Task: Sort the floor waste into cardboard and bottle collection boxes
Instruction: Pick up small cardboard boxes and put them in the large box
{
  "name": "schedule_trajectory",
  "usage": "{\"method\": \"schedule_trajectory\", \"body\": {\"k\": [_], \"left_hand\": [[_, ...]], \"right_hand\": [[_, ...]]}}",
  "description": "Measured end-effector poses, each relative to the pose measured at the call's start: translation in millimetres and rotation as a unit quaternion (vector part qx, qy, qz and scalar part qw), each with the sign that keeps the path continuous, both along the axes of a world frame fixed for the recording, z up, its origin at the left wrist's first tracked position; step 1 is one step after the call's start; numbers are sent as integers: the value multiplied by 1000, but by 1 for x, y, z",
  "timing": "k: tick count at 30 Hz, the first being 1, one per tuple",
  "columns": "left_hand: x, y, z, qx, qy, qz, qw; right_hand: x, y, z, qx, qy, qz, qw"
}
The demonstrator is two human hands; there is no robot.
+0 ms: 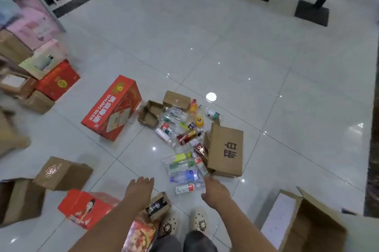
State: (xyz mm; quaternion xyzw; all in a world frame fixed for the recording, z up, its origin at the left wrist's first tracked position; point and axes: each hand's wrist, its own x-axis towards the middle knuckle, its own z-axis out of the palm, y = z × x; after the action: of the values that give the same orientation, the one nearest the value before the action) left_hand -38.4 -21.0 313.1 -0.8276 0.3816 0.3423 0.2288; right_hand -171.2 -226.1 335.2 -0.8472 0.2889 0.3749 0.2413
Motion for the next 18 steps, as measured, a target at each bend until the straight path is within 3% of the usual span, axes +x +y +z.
{"method": "schedule_trajectory", "body": {"k": [7,12,14,16,18], "left_hand": [[28,74,-169,0,15,195,981],[27,148,-308,-44,37,241,969],[20,168,-354,-82,-2,252,964],[15,177,-386,-161,-102,249,950],[19,175,-402,-296,-204,236,903]], "right_hand": [[104,4,-180,-43,-28,215,975],[167,74,-341,-10,-87,337,938],[178,115,-393,18,-83,394,915],[182,156,-434,64,-43,454,888],[190,189,-457,107,27,488,866]]}}
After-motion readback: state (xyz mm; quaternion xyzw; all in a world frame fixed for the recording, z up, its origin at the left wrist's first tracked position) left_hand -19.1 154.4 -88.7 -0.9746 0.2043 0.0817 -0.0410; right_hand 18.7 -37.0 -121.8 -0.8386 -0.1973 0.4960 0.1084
